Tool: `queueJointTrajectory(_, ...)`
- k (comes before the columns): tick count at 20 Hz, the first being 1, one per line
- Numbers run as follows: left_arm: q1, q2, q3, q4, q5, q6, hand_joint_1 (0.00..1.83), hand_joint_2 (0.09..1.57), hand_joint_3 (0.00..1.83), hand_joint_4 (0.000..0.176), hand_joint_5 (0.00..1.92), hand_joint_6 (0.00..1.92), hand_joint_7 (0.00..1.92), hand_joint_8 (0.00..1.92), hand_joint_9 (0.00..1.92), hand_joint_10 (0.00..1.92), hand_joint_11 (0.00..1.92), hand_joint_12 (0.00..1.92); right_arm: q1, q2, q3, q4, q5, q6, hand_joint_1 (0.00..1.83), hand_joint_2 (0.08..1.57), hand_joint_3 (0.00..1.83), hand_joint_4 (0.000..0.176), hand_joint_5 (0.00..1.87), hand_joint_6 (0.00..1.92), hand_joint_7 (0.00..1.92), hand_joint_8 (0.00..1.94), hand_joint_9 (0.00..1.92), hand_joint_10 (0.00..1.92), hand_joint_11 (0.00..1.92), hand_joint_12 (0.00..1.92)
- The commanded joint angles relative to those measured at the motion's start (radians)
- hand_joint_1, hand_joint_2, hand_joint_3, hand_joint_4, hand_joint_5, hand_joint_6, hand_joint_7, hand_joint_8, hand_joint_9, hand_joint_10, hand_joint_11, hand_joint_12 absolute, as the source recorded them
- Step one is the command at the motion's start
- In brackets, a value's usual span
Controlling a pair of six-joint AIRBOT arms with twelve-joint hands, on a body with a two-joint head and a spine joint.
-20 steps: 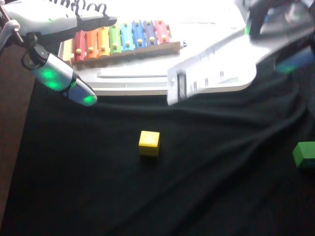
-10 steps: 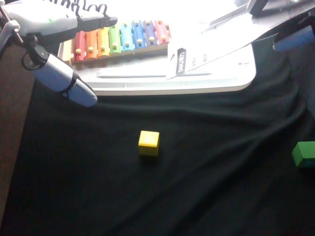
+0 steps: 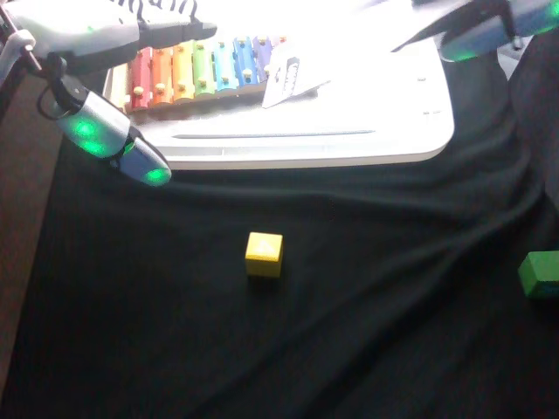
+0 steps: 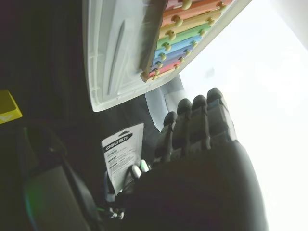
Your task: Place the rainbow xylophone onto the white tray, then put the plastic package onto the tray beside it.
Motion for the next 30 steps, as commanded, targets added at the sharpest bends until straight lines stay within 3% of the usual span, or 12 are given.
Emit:
queueJointTrajectory(1, -0.021, 0.004, -0.001, -0.028, -0.078, 0.006, 0.75, 0.66, 0.0, 0.029, 0.0, 0.0, 0.16, 0.01, 0.07, 0.01, 0.0, 0.0, 0.02, -0.006, 0.012, 0.1, 0.07, 0.005, 1.26, 1.11, 0.0, 0.0, 0.94, 0.84, 1.08, 1.2, 1.12, 1.19, 0.89, 1.66)
queueJointTrajectory(2, -0.028, 0.004, -0.001, -0.029, -0.081, 0.01, 0.75, 0.66, 0.0, 0.029, 0.0, 0.0, 0.16, 0.01, 0.07, 0.01, 0.0, 0.0, 0.02, -0.023, 0.029, 0.107, 0.067, 0.005, 1.26, 1.11, 0.0, 0.0, 0.94, 0.84, 1.08, 1.2, 1.12, 1.19, 0.89, 1.66)
queueJointTrajectory(3, -0.033, 0.005, -0.001, -0.03, -0.083, 0.012, 0.74, 0.66, 0.0, 0.027, 0.0, 0.0, 0.12, 0.0, 0.08, 0.01, 0.02, 0.01, 0.02, -0.036, 0.046, 0.116, 0.065, 0.005, 1.28, 1.09, 0.0, 0.0, 0.93, 0.91, 1.17, 0.87, 1.23, 0.73, 1.04, 1.31)
queueJointTrajectory(5, -0.045, 0.01, -0.005, -0.051, -0.093, 0.034, 0.73, 0.64, 0.0, 0.048, 0.0, 0.0, 0.03, 0.0, 0.07, 0.0, 0.05, 0.03, 0.02, -0.06, 0.074, 0.129, 0.055, 0.005, 1.29, 1.08, 0.0, 0.0, 0.96, 0.82, 1.19, 0.83, 1.42, 0.37, 1.19, 1.19)
queueJointTrajectory(7, -0.06, 0.025, -0.015, -0.083, -0.103, 0.061, 0.74, 0.63, 0.0, 0.0, 0.0, 0.0, 0.01, 0.0, 0.08, 0.01, 0.08, 0.04, 0.019, -0.084, 0.102, 0.137, 0.044, 0.005, 1.28, 1.1, 0.0, 0.0, 0.97, 0.75, 1.09, 1.02, 1.34, 0.69, 1.09, 1.38)
queueJointTrajectory(9, -0.075, 0.051, -0.035, -0.136, -0.119, 0.112, 0.82, 0.69, 0.01, 0.0, 0.0, 0.0, 0.0, 0.0, 0.02, 0.0, 0.0, 0.42, 0.018, -0.115, 0.138, 0.153, 0.041, 0.005, 1.28, 1.1, 0.0, 0.0, 0.96, 0.74, 1.1, 1.04, 1.25, 0.76, 0.96, 1.46)
queueJointTrajectory(17, -0.165, 0.164, -0.119, -0.324, -0.213, 0.311, 0.81, 0.71, 0.01, 0.0, 0.0, 0.0, 0.15, 0.01, 0.18, 0.02, 0.02, 0.36, -0.041, -0.223, 0.258, 0.242, 0.018, 0.005, 1.2, 1.08, 0.0, 0.0, 1.04, 0.86, 1.1, 1.19, 1.15, 1.39, 1.1, 1.71)
queueJointTrajectory(20, -0.177, 0.192, -0.137, -0.359, -0.268, 0.317, 0.79, 0.71, 0.0, 0.0, 0.0, 0.0, 0.23, 0.01, 0.21, 0.01, 0.01, 0.34, -0.065, -0.263, 0.306, 0.266, -0.005, 0.005, 1.36, 1.11, 0.0, 0.0, 0.94, 0.85, 0.98, 0.99, 1.02, 1.21, 0.87, 1.42)
queueJointTrajectory(22, -0.196, 0.211, -0.154, -0.362, -0.292, 0.318, 0.75, 0.69, 0.0, 0.0, 0.0, 0.0, 0.24, 0.01, 0.23, 0.02, 0.02, 0.34, -0.078, -0.276, 0.322, 0.27, -0.041, 0.005, 1.37, 1.13, 0.0, 0.0, 0.94, 0.66, 0.95, 1.14, 0.97, 1.39, 0.95, 1.6)
queueJointTrajectory(23, -0.205, 0.217, -0.159, -0.362, -0.303, 0.319, 0.75, 0.69, 0.0, 0.0, 0.0, 0.0, 0.24, 0.01, 0.23, 0.01, 0.02, 0.34, -0.085, -0.284, 0.334, 0.27, -0.046, 0.005, 1.37, 1.15, 0.01, 0.0, 0.87, 0.87, 0.89, 1.36, 0.85, 1.31, 0.82, 1.61)
queueJointTrajectory(24, -0.216, 0.226, -0.169, -0.362, -0.316, 0.321, 0.74, 0.68, 0.0, 0.0, 0.0, 0.0, 0.23, 0.0, 0.22, 0.01, 0.01, 0.34, -0.1, -0.296, 0.352, 0.281, -0.048, 0.014, 1.3, 1.11, 0.0, 0.0, 1.02, 0.65, 1.0, 1.21, 0.98, 1.16, 0.86, 1.57)
queueJointTrajectory(30, -0.236, 0.255, -0.204, -0.362, -0.342, 0.341, 0.82, 0.68, 0.0, 0.0, 0.0, 0.0, 0.21, 0.0, 0.22, 0.0, 0.0, 0.44, -0.146, -0.35, 0.422, 0.306, -0.066, 0.061, 1.38, 1.11, 0.0, 0.0, 0.92, 1.12, 1.07, 0.77, 0.83, 1.22, 0.54, 1.14)
